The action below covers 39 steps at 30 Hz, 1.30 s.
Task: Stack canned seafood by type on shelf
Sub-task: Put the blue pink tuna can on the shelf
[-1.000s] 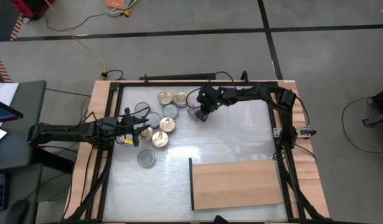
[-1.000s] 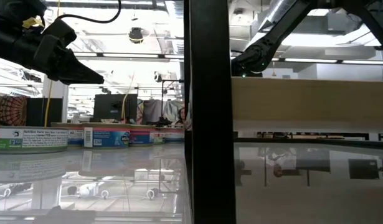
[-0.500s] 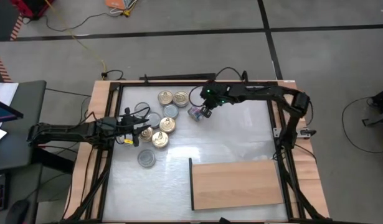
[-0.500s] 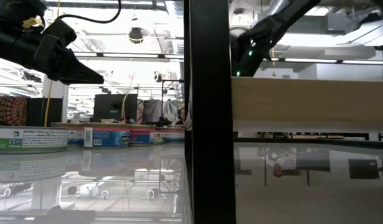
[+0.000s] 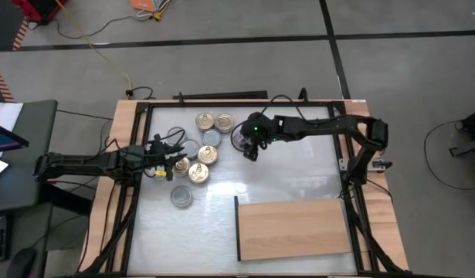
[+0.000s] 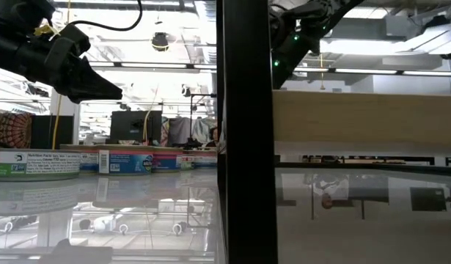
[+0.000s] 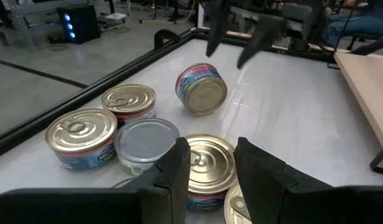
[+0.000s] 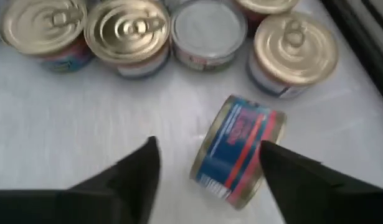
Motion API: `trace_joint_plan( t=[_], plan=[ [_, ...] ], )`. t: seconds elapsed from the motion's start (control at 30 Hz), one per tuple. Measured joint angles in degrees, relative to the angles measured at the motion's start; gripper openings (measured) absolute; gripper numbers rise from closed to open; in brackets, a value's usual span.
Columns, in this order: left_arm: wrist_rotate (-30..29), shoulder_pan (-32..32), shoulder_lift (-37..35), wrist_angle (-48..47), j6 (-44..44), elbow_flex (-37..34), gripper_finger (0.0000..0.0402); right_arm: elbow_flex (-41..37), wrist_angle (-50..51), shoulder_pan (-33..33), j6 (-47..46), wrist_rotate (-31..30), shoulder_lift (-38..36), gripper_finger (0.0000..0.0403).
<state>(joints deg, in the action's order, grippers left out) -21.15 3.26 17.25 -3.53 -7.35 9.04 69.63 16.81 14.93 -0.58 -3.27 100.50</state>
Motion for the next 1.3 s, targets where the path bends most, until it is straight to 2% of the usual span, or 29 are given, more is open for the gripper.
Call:
trace_joint_plan(
  t=[0.1, 0.23, 0.43, 0.83, 1.0, 1.2, 1.3],
  plan=[
    [0.1, 0.0, 0.0, 0.0, -0.1, 0.0, 0.012, 0.0, -0.1, 0.0, -2.6, -3.0, 0.6, 0.0364],
    [0.8, 0.0, 0.0, -0.1, -0.4, 0.0, 0.012, 0.2, -1.9, -0.1, -4.1, -5.0, 1.1, 0.0393],
    [6.6, 0.0, 0.0, -0.1, 1.0, 0.0, 0.012, 0.1, -3.3, -1.6, -4.9, -10.2, 3.3, 0.0383],
    [5.6, 0.0, 0.7, -0.7, 0.9, 0.1, 0.012, 0.1, -3.3, -0.2, -8.6, -12.6, 8.6, 0.0365],
    [5.4, 0.0, 1.1, -1.2, 1.1, 0.1, 0.012, 0.1, -3.9, -0.2, -8.6, -12.1, 9.5, 0.0325],
    [5.4, 0.0, 1.5, -1.1, 1.1, 0.1, 0.012, 0.1, -4.0, 0.2, -5.1, -11.8, 9.5, 0.0217],
    [5.7, 0.0, 1.5, -1.0, 0.4, 0.1, 0.012, 0.1, -4.1, 0.2, -3.2, -11.8, 9.5, 0.0212]
  ],
)
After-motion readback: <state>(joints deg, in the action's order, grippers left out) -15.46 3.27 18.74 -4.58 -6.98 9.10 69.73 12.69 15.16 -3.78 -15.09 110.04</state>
